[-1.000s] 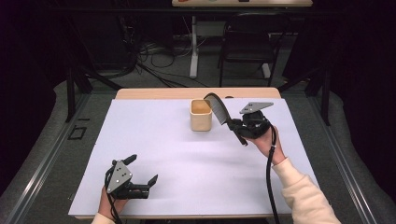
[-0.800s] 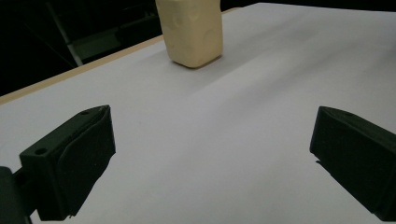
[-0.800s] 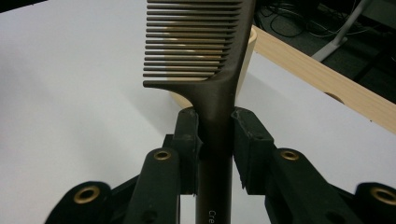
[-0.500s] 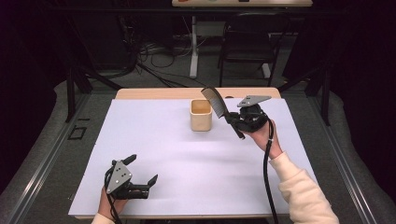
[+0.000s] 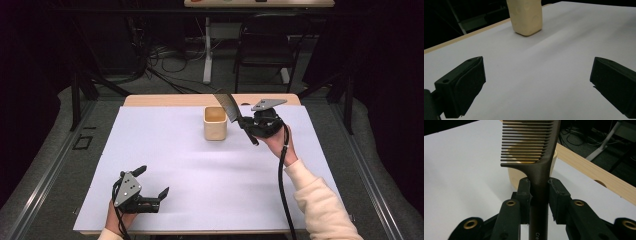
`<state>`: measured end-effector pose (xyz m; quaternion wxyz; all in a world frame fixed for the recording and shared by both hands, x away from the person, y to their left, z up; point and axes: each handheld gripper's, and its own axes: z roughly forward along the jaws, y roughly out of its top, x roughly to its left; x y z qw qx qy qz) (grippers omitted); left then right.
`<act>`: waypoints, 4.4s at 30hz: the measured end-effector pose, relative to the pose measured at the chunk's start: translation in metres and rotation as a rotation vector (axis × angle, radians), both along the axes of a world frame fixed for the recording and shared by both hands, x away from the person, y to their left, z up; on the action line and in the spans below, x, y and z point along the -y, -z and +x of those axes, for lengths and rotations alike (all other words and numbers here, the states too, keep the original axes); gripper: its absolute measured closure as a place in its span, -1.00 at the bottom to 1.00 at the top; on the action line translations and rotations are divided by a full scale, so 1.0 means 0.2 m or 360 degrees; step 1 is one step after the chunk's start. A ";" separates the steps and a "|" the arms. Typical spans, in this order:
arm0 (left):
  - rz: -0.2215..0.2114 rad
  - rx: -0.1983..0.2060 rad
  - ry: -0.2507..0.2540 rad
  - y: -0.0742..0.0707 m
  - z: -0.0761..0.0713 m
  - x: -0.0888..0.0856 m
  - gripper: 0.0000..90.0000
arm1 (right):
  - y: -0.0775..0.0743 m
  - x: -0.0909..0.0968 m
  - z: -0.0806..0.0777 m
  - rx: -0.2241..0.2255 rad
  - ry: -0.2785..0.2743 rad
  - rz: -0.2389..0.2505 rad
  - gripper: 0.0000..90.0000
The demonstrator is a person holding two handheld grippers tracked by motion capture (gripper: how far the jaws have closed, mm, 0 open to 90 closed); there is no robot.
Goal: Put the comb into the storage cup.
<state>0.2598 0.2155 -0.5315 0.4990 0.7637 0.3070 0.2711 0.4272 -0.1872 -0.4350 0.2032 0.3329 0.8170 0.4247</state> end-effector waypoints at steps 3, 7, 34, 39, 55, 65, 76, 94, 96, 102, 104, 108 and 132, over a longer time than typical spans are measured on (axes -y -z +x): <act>-0.0003 -0.0001 -0.0001 0.00 0.00 0.00 -1.00 | 0.00 -0.01 0.01 0.0005 0.0000 0.0009 0.61; -0.0001 0.0002 -0.0002 0.00 0.00 0.00 -1.00 | 0.00 -0.02 0.02 0.0011 0.0003 0.0012 0.61; -0.0012 0.0014 -0.0006 0.00 0.00 0.00 -1.00 | -0.04 -0.08 0.08 0.0046 0.0009 0.0025 0.61; -0.0013 0.0012 -0.0004 0.00 0.00 0.00 -1.00 | -0.04 -0.09 0.10 0.0053 0.0016 0.0030 0.61; -0.0023 0.0010 -0.0007 0.00 0.00 0.00 -1.00 | -0.06 -0.13 0.14 0.0119 0.0039 0.0057 0.61; -0.0025 0.0013 -0.0006 0.00 0.00 0.00 -1.00 | -0.09 -0.15 0.16 0.0157 0.0048 0.0067 0.61; -0.0026 0.0012 -0.0007 0.00 0.00 0.00 -1.00 | -0.10 -0.18 0.19 0.0196 0.0056 0.0070 0.61; -0.0030 0.0013 -0.0009 0.00 -0.01 0.00 -1.00 | -0.10 -0.21 0.22 0.0264 0.0074 0.0077 0.61; -0.0029 0.0012 -0.0009 0.00 -0.01 0.00 -1.00 | -0.10 -0.21 0.22 0.0272 0.0075 0.0081 0.61; -0.0027 0.0013 -0.0009 0.00 -0.01 0.00 -1.00 | -0.10 -0.22 0.23 0.0295 0.0066 0.0089 0.61; -0.0026 0.0011 -0.0006 0.00 -0.01 0.00 -1.00 | -0.10 -0.23 0.24 0.0303 0.0066 0.0095 0.61; -0.0026 0.0010 -0.0006 0.00 -0.01 0.00 -1.00 | -0.10 -0.23 0.24 0.0318 0.0072 0.0100 0.61; -0.0026 0.0010 -0.0007 0.00 -0.01 0.00 -1.00 | -0.08 -0.29 0.27 0.0422 0.0060 0.0122 0.61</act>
